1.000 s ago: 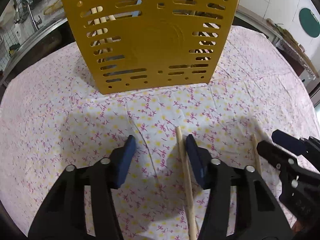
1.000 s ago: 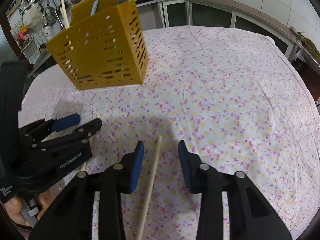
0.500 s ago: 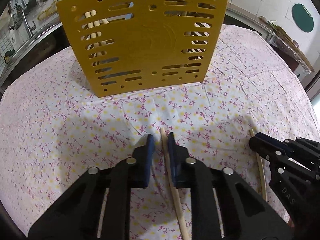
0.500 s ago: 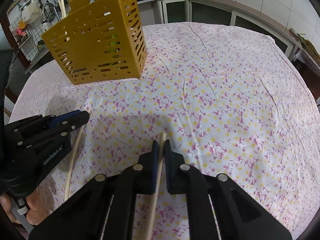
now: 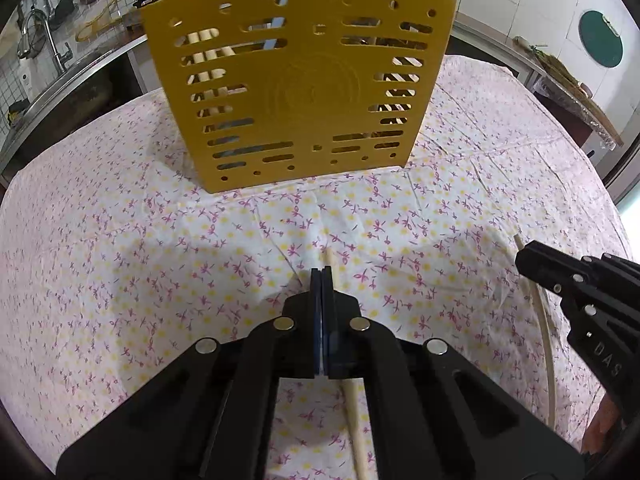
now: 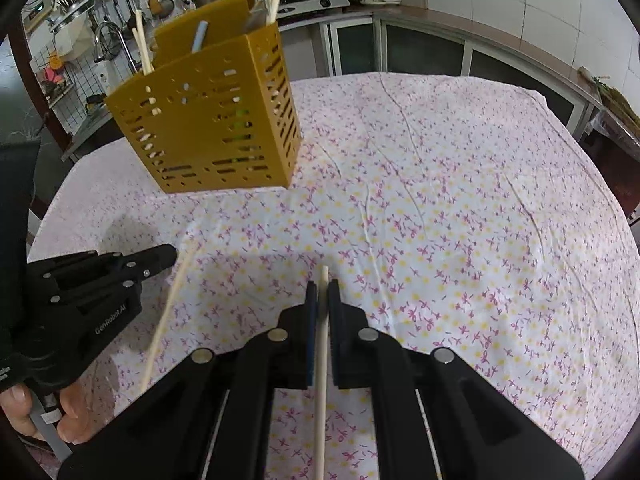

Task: Organize utensils
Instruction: 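Grasp a wooden chopstick with the left tool while the right tool grasps the other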

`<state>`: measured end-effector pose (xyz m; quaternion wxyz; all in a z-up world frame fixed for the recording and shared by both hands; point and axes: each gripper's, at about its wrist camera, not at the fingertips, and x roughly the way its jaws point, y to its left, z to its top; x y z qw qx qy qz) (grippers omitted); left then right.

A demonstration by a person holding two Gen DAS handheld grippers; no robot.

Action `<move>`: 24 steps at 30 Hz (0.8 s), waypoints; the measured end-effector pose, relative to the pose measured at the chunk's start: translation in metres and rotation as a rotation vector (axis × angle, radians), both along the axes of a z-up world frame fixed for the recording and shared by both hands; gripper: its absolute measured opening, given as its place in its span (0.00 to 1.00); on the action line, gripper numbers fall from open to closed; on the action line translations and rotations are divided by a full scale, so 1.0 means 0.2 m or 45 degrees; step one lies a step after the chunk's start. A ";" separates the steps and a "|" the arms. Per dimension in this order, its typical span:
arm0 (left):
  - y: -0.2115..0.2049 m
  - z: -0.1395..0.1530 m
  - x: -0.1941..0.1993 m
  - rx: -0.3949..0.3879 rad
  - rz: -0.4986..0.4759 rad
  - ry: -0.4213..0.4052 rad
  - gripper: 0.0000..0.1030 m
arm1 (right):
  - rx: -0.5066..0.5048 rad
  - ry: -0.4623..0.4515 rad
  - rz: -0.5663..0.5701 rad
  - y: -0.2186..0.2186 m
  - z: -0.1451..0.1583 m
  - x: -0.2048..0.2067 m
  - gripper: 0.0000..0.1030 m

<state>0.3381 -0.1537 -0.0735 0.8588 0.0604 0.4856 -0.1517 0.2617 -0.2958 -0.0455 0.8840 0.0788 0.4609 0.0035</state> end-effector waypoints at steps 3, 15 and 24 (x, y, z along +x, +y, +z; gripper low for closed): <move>0.04 0.02 -0.01 -0.018 0.006 -0.006 0.00 | 0.006 -0.025 0.008 0.01 0.03 0.00 0.06; 0.00 0.05 0.01 -0.010 -0.013 0.032 0.00 | 0.006 0.003 -0.022 -0.07 0.00 0.00 0.06; 0.00 0.03 0.04 0.007 0.028 0.039 0.00 | 0.021 0.013 -0.034 -0.10 -0.03 0.01 0.06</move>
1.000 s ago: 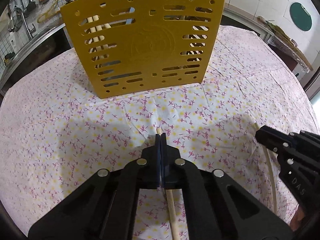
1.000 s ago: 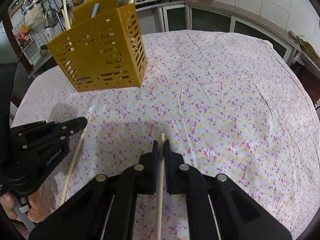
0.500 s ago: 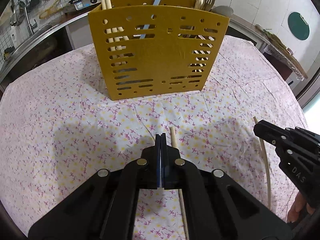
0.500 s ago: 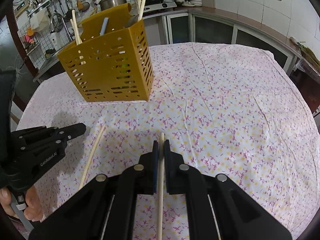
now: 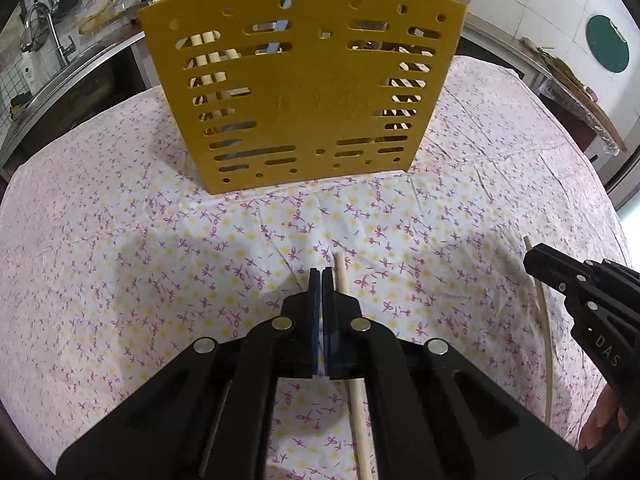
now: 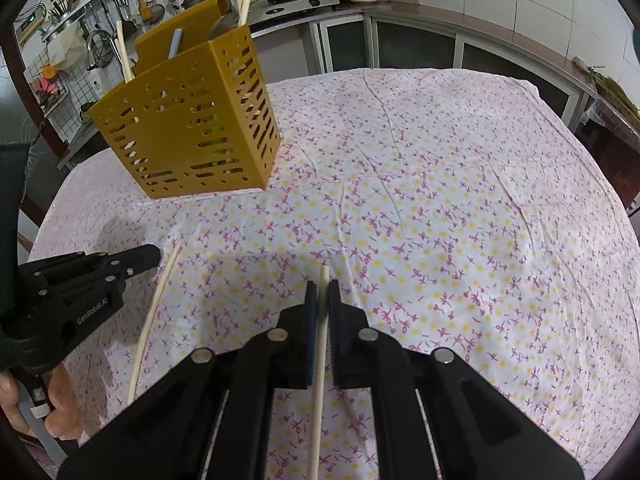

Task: Organize utensils
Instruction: 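Grasp a wooden chopstick with the left tool while the right tool grasps the other, then lift both chopsticks and carry them over the yellow holder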

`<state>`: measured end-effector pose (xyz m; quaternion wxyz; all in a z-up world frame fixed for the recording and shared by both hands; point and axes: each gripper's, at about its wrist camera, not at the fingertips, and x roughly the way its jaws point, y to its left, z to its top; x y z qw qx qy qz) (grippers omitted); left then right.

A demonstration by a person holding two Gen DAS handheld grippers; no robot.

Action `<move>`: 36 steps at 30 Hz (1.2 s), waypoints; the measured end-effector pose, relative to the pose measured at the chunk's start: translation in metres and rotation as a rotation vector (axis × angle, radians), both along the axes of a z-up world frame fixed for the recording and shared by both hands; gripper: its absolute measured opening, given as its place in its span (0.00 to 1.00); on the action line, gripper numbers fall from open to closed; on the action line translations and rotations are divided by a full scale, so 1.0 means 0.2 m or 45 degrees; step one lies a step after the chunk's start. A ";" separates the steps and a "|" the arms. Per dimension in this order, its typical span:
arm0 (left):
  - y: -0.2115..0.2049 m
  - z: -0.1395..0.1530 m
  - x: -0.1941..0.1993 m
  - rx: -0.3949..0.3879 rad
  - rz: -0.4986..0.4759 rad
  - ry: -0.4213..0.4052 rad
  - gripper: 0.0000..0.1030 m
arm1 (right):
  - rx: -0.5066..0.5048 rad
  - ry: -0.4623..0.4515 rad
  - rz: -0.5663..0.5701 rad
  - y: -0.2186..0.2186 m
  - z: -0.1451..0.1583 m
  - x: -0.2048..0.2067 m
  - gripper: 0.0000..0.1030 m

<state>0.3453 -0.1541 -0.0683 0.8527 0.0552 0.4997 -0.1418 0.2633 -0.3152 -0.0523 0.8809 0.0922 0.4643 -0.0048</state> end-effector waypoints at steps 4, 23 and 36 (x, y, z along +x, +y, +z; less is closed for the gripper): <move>0.01 0.02 0.00 -0.017 -0.004 -0.002 0.00 | 0.000 0.000 0.001 -0.01 0.00 0.00 0.06; -0.08 -0.05 0.00 0.022 -0.048 0.059 0.22 | -0.002 0.025 -0.031 -0.05 -0.04 0.00 0.06; -0.03 -0.05 0.01 -0.009 -0.093 0.056 0.04 | 0.000 0.007 -0.017 -0.01 -0.02 -0.01 0.06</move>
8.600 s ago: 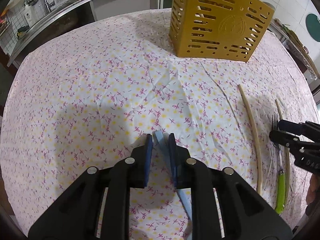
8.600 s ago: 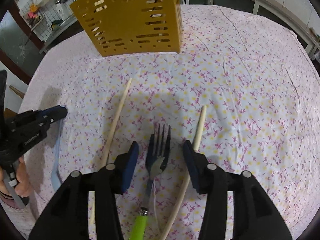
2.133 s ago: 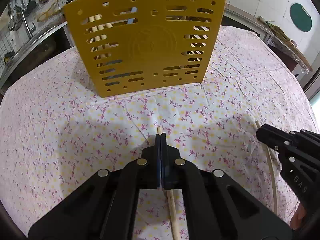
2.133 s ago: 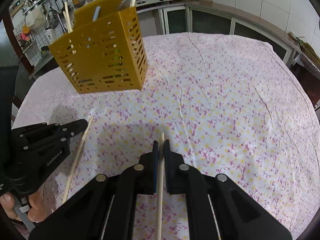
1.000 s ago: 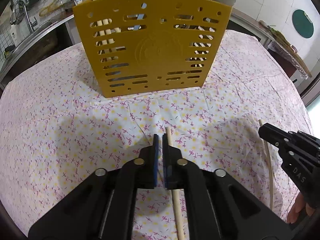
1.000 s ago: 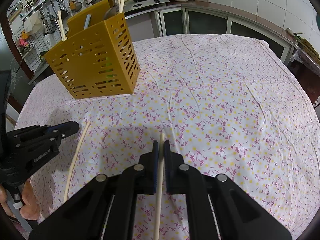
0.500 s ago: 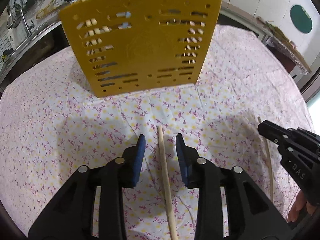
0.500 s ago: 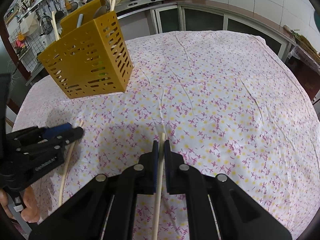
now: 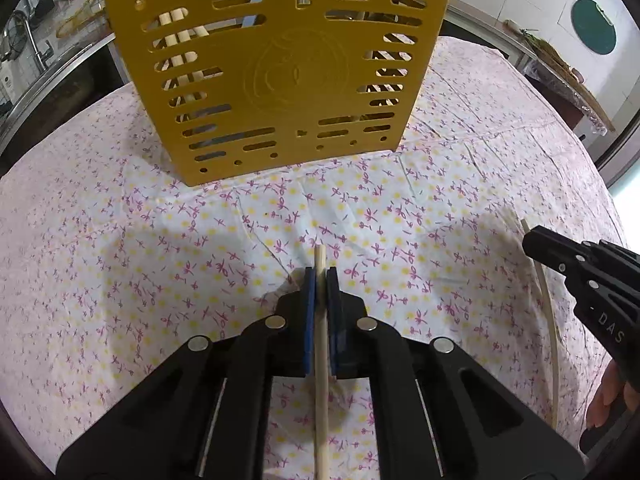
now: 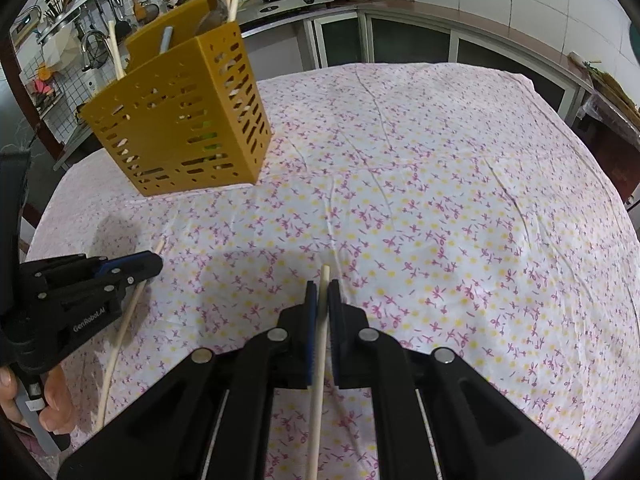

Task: Organize utensils
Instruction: 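Lift both chopsticks and carry them over the yellow holder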

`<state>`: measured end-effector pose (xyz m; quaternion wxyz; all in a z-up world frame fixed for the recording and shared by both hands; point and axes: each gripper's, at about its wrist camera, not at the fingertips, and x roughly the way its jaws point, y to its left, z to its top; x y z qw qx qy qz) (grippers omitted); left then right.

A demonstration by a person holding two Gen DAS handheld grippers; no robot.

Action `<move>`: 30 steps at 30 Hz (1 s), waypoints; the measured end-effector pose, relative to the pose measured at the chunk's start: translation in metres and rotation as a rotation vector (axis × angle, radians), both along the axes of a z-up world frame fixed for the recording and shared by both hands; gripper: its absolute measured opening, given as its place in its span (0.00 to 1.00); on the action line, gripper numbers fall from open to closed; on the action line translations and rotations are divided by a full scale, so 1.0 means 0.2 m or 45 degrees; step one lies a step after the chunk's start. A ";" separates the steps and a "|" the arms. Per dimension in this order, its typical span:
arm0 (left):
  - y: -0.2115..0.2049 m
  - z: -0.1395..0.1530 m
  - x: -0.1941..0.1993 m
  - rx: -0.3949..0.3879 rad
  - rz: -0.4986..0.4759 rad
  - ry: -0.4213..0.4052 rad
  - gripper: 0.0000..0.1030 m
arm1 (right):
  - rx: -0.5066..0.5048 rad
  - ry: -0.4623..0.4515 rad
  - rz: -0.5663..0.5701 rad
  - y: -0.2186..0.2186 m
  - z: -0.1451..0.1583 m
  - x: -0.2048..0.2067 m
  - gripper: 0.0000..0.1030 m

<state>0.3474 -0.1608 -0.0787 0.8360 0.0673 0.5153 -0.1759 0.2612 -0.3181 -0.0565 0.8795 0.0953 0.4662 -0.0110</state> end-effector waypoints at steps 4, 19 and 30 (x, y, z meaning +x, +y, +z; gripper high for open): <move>0.05 0.06 -0.04 -0.025 0.007 -0.049 0.04 | 0.000 -0.033 0.010 0.02 0.05 -0.01 0.06; 0.33 0.61 -0.22 -0.260 0.114 -0.489 0.04 | -0.045 -0.440 0.077 0.19 0.55 -0.09 0.06; 0.39 0.98 -0.12 -0.388 0.153 -0.777 0.04 | -0.066 -0.726 0.058 0.19 1.04 0.04 0.06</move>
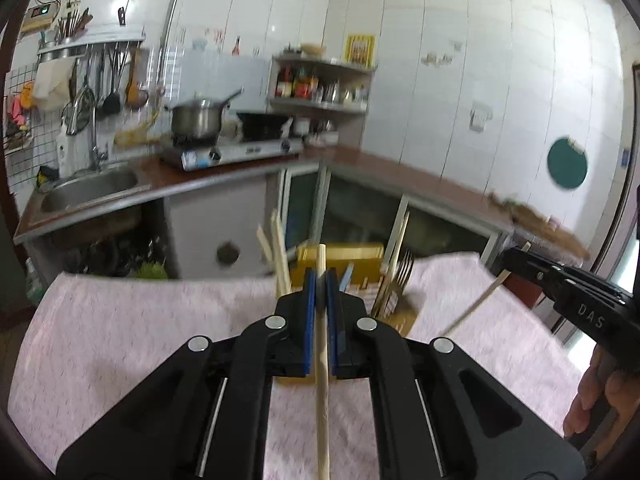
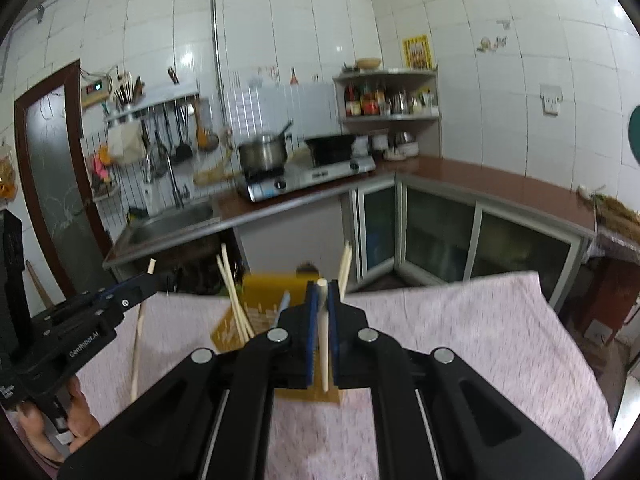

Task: Organize utensils
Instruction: 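Lift both chopsticks and carry them over the yellow holder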

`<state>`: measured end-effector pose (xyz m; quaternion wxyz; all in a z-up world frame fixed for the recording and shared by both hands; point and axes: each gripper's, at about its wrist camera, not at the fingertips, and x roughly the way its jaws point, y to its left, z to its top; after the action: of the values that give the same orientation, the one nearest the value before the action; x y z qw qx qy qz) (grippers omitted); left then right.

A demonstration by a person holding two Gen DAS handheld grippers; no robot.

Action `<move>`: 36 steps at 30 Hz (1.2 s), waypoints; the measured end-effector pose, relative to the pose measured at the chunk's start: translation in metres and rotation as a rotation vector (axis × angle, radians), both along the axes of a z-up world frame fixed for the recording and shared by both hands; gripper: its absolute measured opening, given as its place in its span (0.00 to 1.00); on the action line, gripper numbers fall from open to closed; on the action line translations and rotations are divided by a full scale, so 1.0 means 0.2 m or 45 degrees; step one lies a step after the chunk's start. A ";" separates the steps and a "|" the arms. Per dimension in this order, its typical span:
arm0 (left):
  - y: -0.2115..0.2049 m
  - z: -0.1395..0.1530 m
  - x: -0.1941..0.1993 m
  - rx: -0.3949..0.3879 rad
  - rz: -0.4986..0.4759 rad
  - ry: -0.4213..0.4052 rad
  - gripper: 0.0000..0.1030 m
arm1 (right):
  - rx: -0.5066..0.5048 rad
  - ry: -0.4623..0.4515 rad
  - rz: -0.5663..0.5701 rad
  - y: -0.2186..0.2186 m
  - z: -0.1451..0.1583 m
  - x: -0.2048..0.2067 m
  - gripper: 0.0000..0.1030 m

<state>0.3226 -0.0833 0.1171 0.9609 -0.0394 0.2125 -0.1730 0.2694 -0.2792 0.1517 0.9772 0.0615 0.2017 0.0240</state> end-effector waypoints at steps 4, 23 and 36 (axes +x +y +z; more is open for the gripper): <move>0.00 0.12 0.07 -0.060 -0.013 -0.098 0.04 | -0.029 -0.052 0.000 0.01 0.13 0.06 0.06; -0.10 0.29 0.47 -0.127 0.019 -0.279 0.04 | -0.096 -0.129 0.038 0.07 0.33 0.33 0.06; -0.19 0.14 0.72 -0.080 0.063 -0.350 0.04 | -0.105 -0.049 0.057 0.06 0.13 0.48 0.06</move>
<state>0.4673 -0.1217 0.1445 0.9832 -0.0506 0.0721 -0.1597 0.3648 -0.2671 0.1784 0.9819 0.0161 0.1849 0.0388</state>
